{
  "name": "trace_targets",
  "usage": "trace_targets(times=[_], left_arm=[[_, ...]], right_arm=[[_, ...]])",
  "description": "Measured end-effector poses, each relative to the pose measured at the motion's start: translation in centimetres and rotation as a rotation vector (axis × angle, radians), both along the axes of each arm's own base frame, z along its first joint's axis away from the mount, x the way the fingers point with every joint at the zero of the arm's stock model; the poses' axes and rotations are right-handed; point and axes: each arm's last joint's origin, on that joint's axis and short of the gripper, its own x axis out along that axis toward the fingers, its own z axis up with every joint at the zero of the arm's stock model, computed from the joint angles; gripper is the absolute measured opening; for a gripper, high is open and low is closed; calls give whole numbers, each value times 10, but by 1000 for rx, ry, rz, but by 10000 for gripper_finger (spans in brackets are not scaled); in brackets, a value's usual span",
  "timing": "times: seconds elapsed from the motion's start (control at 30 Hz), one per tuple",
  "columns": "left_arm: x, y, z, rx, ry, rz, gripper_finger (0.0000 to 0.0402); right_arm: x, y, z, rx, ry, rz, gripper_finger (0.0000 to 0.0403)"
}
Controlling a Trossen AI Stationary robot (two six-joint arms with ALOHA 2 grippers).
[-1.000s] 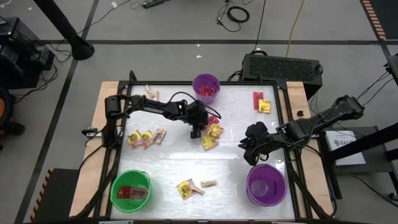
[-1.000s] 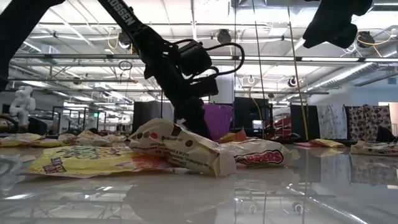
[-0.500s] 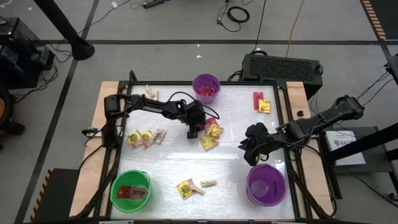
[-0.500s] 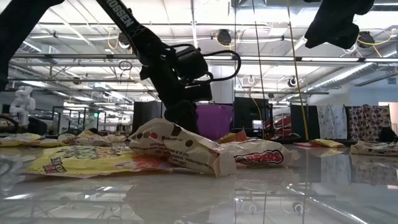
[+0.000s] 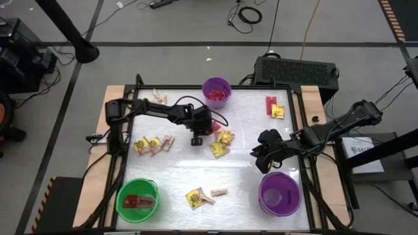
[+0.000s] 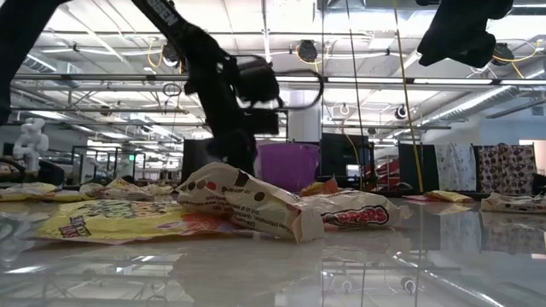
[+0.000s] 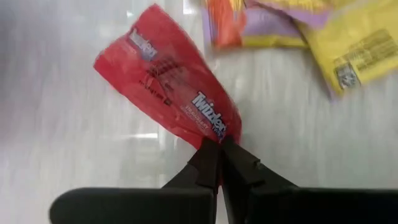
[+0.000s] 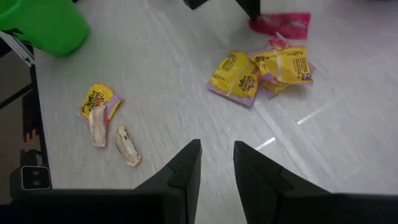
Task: Sort candy by brand, put in halloween buckets
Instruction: Put the red candy into the green bucket
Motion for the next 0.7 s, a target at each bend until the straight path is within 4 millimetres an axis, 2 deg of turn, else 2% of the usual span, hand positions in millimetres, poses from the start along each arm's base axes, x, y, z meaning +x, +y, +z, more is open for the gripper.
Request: trace_targets(times=[0.1,0.2,0.33,0.53,0.7], left_arm=[[-2,-1,28,13,-52,0,12],[-14,-7,50,0,-50,11,12],[-33,-25,87,-84,-88,5,12],[-70,-69,129,-390,-52,-21,12],[-96,-114,155,-477,-26,-27,12]], right_arm=[[0,0,0,-3,-2,-3,89],[0,0,0,-5,-3,-4,89],[0,-1,0,-38,-11,-24,89],[1,-7,1,-167,-41,-90,89],[3,-16,3,-258,-67,-172,89]])
